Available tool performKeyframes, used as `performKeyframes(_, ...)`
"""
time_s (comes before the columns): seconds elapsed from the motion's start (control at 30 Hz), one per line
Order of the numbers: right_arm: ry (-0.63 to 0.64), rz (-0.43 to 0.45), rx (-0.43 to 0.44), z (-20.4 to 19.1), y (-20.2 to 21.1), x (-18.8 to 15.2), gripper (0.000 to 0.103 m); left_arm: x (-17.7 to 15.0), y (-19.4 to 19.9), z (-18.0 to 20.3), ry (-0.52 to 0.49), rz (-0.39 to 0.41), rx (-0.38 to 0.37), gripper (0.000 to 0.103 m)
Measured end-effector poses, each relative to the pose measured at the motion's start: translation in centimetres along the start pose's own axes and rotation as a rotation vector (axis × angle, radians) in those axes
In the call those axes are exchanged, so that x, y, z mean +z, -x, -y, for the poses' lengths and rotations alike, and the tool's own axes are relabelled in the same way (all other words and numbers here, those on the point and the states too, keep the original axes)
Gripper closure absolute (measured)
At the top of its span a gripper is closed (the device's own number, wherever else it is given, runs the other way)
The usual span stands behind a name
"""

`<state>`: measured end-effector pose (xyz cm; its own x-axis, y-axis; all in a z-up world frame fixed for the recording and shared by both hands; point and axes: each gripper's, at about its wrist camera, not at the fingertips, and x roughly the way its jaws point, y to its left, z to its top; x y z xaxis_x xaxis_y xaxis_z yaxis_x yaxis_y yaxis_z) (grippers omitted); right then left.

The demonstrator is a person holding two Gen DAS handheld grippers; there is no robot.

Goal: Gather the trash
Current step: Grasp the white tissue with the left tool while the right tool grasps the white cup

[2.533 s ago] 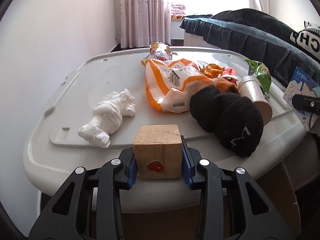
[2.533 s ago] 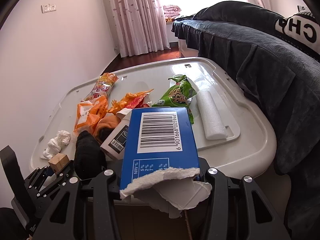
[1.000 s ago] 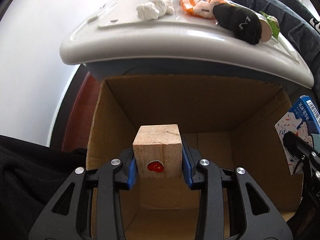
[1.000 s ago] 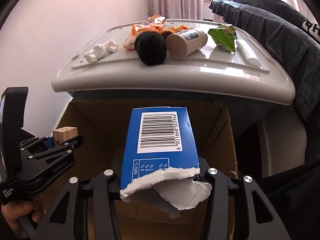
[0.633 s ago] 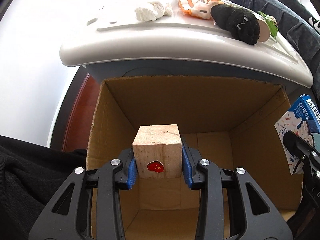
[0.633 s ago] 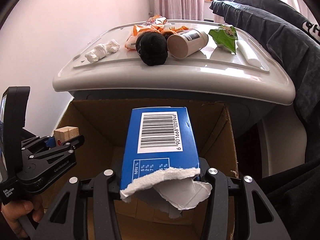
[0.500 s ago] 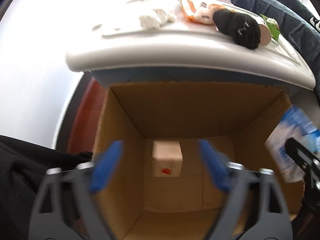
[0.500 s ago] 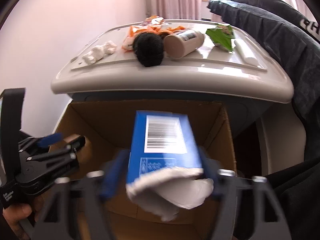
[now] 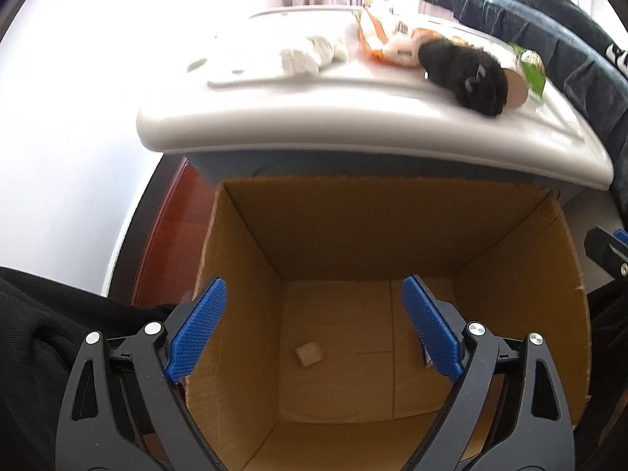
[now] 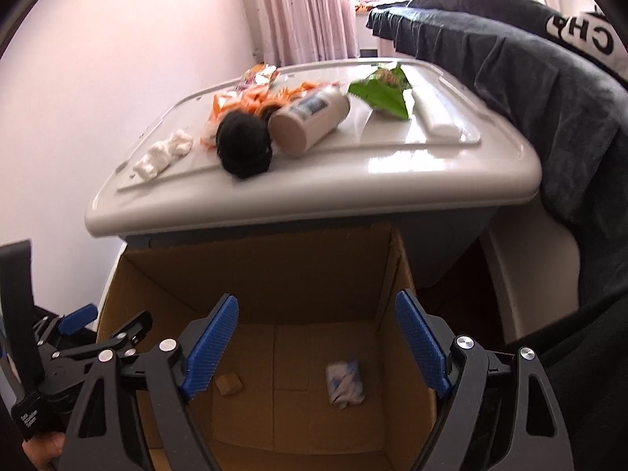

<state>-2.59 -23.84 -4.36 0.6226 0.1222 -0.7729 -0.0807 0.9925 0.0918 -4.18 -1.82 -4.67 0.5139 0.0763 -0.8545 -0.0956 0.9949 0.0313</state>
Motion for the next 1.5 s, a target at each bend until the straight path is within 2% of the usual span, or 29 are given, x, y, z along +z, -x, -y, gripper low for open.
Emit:
performKeyframes(0.1, 0.01, 0.031, 0.003, 0.3, 0.4, 2.3, 0.022, 1.6, 1.1, -0.1, -0.019, 0.055, 0.003, 0.014)
performKeyframes(0.2, -0.007, 0.073, 0.012, 0.8, 0.7, 5.1, 0.022, 5.1, 1.4, -0.1, -0.038, 0.115, 0.006, 0.014)
performKeyframes(0.33, -0.04, 0.141, 0.001, 1.9, 1.1, 7.4, 0.022, 10.0, 0.2, -0.3, -0.044, 0.145, -0.006, 0.014)
performKeyframes(0.4, -0.075, 0.157, -0.005, 2.8, 1.0, 7.4, 0.022, 12.2, -1.1, -0.2, -0.06, 0.145, -0.005, 0.014)
performKeyframes(0.6, -0.232, 0.076, 0.058, 5.6, -0.4, 6.7, 0.021, 16.7, -6.8, 0.3, -0.11, 0.093, -0.013, 0.015)
performKeyframes(0.63, -0.24, 0.069, 0.058, 5.7, -0.6, 6.7, 0.021, 17.1, -7.9, 0.5, -0.111, 0.077, -0.005, 0.028)
performKeyframes(0.67, -0.247, 0.061, 0.055, 5.8, -0.8, 6.7, 0.021, 17.5, -8.8, 0.6, -0.107, 0.069, -0.03, 0.038)
performKeyframes(0.7, -0.254, 0.054, 0.05, 6.0, -1.0, 6.7, 0.021, 17.9, -8.9, 0.3, -0.09, 0.088, -0.081, 0.057)
performKeyframes(0.73, -0.258, 0.047, 0.049, 6.0, -1.2, 6.7, 0.021, 18.2, -9.1, 0.4, -0.085, 0.091, -0.067, 0.07)
performKeyframes(0.77, -0.259, 0.043, 0.048, 5.9, -1.3, 6.6, 0.021, 18.4, -9.2, 0.6, -0.097, 0.093, -0.056, 0.071)
performKeyframes(0.9, -0.238, 0.034, 0.037, 5.3, -1.8, 6.7, 0.021, 17.9, -8.8, 0.9, -0.09, 0.111, -0.046, 0.072)
performKeyframes(1.0, -0.201, 0.04, 0.024, 4.6, -1.9, 7.6, 0.021, 16.9, -7.4, 0.0, -0.057, 0.085, -0.058, 0.072)
performKeyframes(1.1, -0.154, 0.039, 0.034, 3.0, -2.7, 9.7, 0.021, 15.5, -4.4, -0.8, -0.016, 0.084, -0.093, 0.072)
performKeyframes(1.17, -0.151, 0.031, 0.044, 2.4, -3.6, 11.2, 0.021, 14.2, -1.7, -0.9, -0.025, 0.113, -0.091, 0.072)
performKeyframes(1.2, -0.153, 0.02, 0.05, 2.1, -4.2, 12.0, 0.025, 13.5, -0.3, -0.9, -0.027, 0.129, -0.094, 0.072)
performKeyframes(1.23, -0.158, -0.002, 0.063, 1.7, -5.2, 13.2, 0.031, 12.6, 1.0, -1.0, -0.025, 0.147, -0.094, 0.072)
performKeyframes(1.27, -0.161, -0.017, 0.066, 1.5, -5.9, 13.9, 0.033, 11.9, 2.0, -1.1, -0.023, 0.159, -0.094, 0.072)
performKeyframes(1.4, -0.167, -0.12, 0.024, 0.8, -9.5, 16.5, 0.033, 8.5, 4.6, -1.5, -0.022, 0.209, -0.086, 0.072)
performKeyframes(1.5, -0.18, -0.232, -0.012, 0.6, -12.6, 17.3, 0.035, 7.1, 4.4, -1.1, -0.032, 0.21, -0.11, 0.072)
